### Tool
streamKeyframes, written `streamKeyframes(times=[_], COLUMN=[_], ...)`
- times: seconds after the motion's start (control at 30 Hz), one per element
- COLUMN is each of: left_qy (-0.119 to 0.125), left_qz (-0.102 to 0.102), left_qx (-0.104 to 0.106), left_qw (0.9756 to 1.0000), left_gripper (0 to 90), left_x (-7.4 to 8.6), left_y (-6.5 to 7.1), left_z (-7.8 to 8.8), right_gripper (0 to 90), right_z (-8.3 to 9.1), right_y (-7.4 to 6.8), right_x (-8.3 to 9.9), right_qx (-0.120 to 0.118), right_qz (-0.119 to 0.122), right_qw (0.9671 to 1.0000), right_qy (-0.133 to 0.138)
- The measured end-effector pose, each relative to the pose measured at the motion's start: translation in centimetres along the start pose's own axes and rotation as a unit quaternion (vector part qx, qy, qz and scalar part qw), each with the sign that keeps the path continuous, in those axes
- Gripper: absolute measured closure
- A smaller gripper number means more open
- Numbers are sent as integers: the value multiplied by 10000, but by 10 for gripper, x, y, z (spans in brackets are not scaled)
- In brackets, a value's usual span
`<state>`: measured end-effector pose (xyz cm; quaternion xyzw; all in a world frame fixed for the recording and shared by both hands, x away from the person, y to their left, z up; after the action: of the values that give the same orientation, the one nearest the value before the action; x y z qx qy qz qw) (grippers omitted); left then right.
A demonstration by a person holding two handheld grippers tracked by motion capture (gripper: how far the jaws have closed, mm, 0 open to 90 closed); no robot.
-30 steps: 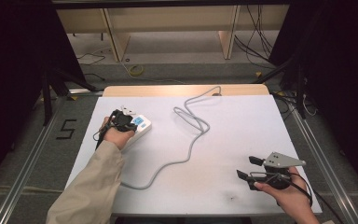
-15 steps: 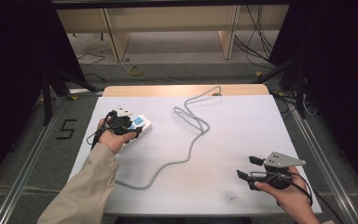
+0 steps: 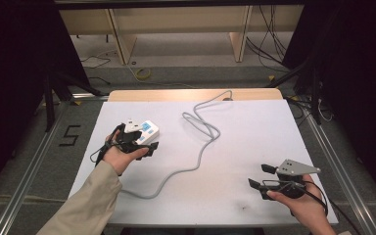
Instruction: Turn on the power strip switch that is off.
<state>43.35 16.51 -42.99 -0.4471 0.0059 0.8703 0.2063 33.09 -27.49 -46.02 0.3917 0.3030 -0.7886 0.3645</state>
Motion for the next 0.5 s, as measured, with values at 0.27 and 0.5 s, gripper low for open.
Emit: streamKeyframes(times=[0.27,0.5], left_qy=[325,532], left_qz=[-179,-311], left_qx=[359,515], left_qw=[9987,9968], left_gripper=[213,189], left_x=[14,30], left_y=[15,22], left_z=[20,36], right_gripper=[273,273], right_z=[0,0], right_y=[0,1], right_x=[0,0], right_qx=[10,2], right_qz=[6,0], right_qw=[10000,10000], right_qy=[8,12])
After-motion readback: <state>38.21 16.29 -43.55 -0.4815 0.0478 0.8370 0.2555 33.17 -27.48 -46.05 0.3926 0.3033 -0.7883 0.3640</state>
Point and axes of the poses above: each handheld gripper's, and its own axes: z roughly backward along the jaws, x roughly out of its underside, y roughly to its right, the point moved 2 cm from there along -z, roughly forward along the jaws, and after that the axes turned 15 degrees about -x, right-handed, at the moved point
